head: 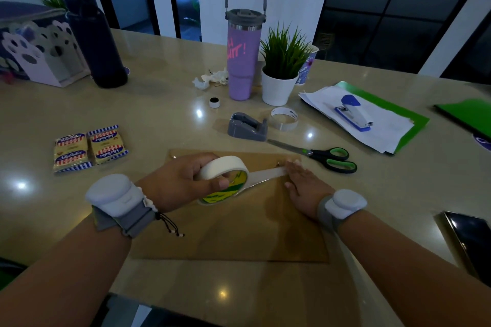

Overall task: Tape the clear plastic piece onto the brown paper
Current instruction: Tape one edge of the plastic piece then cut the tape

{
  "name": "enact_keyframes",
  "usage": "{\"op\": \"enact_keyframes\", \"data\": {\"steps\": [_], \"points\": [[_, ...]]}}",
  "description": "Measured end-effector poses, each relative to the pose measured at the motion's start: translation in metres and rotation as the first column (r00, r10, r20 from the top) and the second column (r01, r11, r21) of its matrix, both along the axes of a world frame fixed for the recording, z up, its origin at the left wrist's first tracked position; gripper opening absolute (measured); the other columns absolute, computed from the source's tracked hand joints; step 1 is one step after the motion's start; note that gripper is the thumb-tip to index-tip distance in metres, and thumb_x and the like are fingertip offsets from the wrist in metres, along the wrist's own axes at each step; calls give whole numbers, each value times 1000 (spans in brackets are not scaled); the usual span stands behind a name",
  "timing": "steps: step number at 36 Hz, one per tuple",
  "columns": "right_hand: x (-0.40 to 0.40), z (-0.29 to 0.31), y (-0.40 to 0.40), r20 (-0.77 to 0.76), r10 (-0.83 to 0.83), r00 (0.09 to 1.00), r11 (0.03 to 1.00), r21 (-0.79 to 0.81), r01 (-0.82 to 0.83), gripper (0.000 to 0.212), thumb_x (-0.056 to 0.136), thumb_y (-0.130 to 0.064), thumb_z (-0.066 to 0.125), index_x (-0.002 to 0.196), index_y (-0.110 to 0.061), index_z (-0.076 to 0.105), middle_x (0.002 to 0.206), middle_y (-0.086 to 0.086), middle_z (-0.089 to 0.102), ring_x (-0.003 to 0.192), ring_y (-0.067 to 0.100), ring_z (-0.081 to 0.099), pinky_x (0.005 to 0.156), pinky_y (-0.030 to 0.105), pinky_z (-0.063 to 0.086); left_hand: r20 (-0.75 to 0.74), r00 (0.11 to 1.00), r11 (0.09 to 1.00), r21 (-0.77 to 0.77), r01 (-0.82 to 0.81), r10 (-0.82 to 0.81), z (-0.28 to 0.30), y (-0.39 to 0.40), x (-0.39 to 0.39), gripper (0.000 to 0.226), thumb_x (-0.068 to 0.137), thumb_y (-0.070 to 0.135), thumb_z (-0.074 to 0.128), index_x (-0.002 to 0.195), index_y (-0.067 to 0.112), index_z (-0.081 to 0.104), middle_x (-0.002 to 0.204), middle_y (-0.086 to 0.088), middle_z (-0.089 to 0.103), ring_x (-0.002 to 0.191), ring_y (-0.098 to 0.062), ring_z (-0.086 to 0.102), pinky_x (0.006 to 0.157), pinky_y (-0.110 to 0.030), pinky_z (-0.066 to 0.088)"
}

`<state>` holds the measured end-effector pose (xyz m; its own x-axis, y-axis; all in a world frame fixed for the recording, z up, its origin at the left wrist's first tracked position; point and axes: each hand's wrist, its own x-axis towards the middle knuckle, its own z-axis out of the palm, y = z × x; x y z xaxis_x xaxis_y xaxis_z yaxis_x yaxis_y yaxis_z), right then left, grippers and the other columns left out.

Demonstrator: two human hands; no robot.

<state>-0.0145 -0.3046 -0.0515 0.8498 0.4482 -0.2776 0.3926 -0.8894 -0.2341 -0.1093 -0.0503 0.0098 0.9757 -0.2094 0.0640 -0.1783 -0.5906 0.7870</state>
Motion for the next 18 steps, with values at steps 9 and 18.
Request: {"op": "enact_keyframes", "data": {"steps": [9, 18], "points": [[7, -9, -1, 21, 38, 999, 998, -42, -37, 56, 99, -28, 22, 148, -15, -3, 159, 4, -3, 147, 18, -3, 118, 29, 1, -73, 997, 1000, -17, 10, -11, -15, 5, -5, 76, 48, 89, 45, 97, 32, 60, 90, 11, 67, 83, 5, 62, 66, -9, 49], [7, -11, -1, 6, 42, 999, 999, -32, -41, 62, 96, -46, 21, 148, -20, -2, 159, 0, -5, 147, 17, -6, 120, 32, 0, -95, 995, 1000, -25, -8, 6, -20, 6, -5, 76, 45, 90, 44, 95, 36, 59, 91, 8, 67, 85, 3, 62, 65, -8, 49]]}}
